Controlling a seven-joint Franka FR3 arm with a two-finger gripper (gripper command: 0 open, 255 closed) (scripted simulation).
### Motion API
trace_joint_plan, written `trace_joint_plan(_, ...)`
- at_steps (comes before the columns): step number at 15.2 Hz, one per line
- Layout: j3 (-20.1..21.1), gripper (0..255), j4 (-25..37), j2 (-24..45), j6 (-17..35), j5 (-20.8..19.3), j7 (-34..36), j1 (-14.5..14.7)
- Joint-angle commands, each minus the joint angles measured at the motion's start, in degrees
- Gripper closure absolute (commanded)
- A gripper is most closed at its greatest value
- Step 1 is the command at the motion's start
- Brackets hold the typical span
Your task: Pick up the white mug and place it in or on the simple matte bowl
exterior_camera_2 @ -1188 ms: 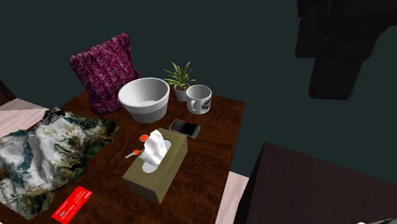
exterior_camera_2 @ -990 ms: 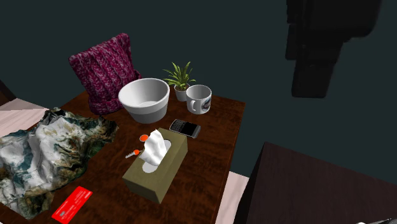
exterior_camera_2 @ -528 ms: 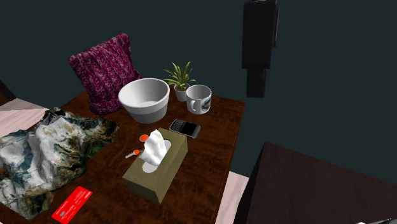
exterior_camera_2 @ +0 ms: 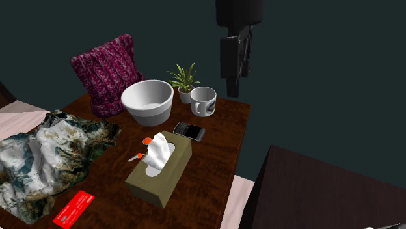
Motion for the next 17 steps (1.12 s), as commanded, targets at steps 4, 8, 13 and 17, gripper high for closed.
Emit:
trace_joint_plan(4, -3.3, 0, 3.4, 9.9, 7.4, 0.3, -4.6, -1.1)
trace_joint_plan(8, -5.4, 0, 7.5, 18.1, 11.9, 2.0, -8.5, -2.0)
trace_joint_plan(13, -7.0, 0, 14.3, 28.7, 16.0, 5.5, -13.7, -3.8)
trace_joint_plan(17, -7.2, 0, 21.1, 37.3, 18.0, 8.9, -17.7, -6.0)
